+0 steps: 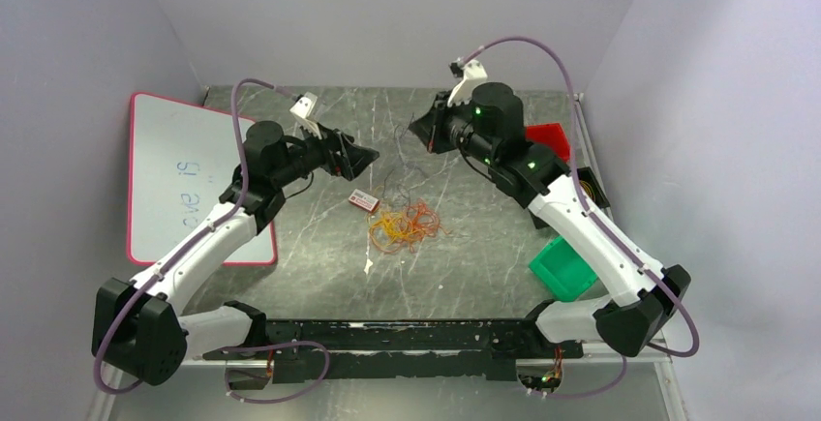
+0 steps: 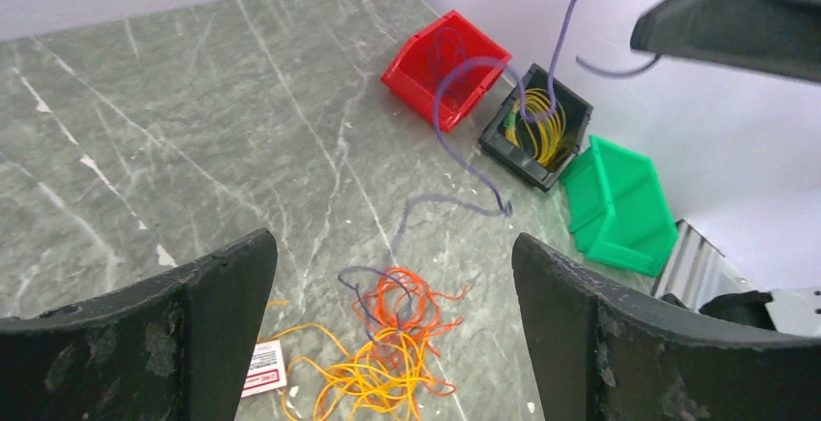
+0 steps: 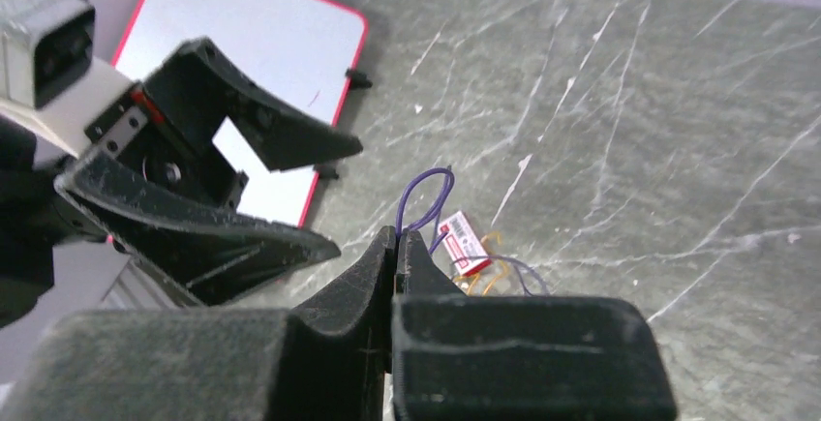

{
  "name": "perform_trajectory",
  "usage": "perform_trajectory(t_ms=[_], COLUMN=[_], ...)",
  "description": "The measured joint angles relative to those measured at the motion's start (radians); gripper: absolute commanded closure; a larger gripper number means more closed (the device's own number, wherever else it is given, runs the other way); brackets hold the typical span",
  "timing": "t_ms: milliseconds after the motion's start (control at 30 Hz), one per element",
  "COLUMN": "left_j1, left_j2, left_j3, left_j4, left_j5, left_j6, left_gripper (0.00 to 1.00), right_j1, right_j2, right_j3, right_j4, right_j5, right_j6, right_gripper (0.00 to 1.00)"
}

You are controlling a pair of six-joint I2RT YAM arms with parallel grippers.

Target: Untangle the cables

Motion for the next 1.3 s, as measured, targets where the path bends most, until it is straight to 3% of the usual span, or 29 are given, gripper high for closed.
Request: perform_trajectory(t_ms=[200,533,800,1067,1300], left_j1=[-0.021,-0.156,-0.174,-0.178,-0.179], left_j2=[0.009,0.017,0.056,0.143,0.192], left_j3=[0.0,-0.039,-0.076,-0.078,-0.127], left_j4=[0.022,0.09,0.157,0.188,0.327], left_j5=[0.026,-0.044,-0.075,-0.075,-0.097], left_j6=[-0.031,-0.031,-0.018,0.115,0.241], left_gripper=[0.04,0.06,0.07,0.08,0.12], right_j1=[-0.045,-0.097,-0.111,-0.116,-0.116], right_j2=[0.0,0.011,0.011,0.011,0.006], right_j3=[0.029,0.087,0.122,0.163,0.174], right_j4=[0.001,0.016,0.044,0.052,0.056], right_j5=[0.012,-0.002,-0.026,-0.056,-0.096], right_j6=[0.015,0.03,0.039,0.036,0.024], right_gripper=[1.0,1.0,1.0,1.0,1.0])
